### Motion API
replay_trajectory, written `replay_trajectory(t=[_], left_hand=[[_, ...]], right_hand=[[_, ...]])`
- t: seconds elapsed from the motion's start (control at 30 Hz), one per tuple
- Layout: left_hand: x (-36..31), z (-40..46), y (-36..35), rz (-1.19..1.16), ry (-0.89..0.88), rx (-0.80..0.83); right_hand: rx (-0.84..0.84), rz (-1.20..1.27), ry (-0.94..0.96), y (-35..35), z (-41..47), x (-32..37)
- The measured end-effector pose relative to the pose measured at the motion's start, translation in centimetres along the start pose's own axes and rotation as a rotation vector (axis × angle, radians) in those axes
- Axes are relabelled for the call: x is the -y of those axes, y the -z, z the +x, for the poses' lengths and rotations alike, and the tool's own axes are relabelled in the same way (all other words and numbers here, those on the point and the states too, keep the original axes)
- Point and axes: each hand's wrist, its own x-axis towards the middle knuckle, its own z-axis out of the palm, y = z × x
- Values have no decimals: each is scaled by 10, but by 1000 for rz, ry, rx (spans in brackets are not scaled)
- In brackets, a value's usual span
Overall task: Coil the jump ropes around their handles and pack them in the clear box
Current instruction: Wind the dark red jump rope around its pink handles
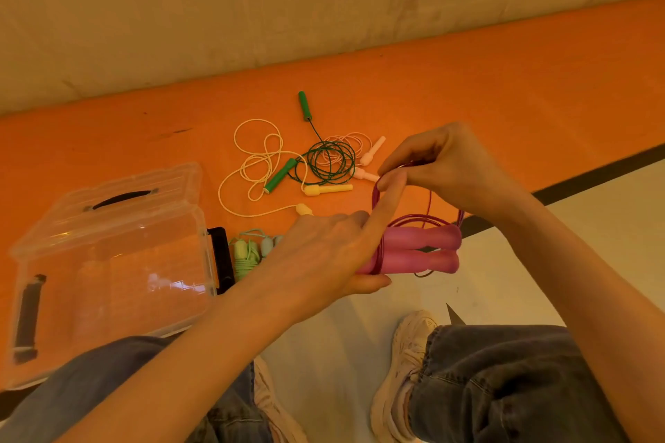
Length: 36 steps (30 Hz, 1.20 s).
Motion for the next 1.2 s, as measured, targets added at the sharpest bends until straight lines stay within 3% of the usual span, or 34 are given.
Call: replay_trajectory(t=[0.23,0.47,0.7,0.83,0.93,1.1,1.2], left_hand=[[3,-1,6,60,-85,46],[2,-4,9,-160,-92,91],[-1,-8,14,-302,-120,99],[-4,-9,16,-337,-123,106],[-3,-8,17,-371,-102,87],[1,-5,19,-541,22,-2],[6,-1,20,-629,129,-85]], right_hand=[[57,120,-91,1,0,-4],[145,130,-95,4,-3,-7],[299,299,-198,18,-9,-23],[288,311,-197,16,-9,-36],[233,316,-193,11,-7,-37],[291,296,-184,15,-8,-48],[212,233,-188,9,-16,-49]])
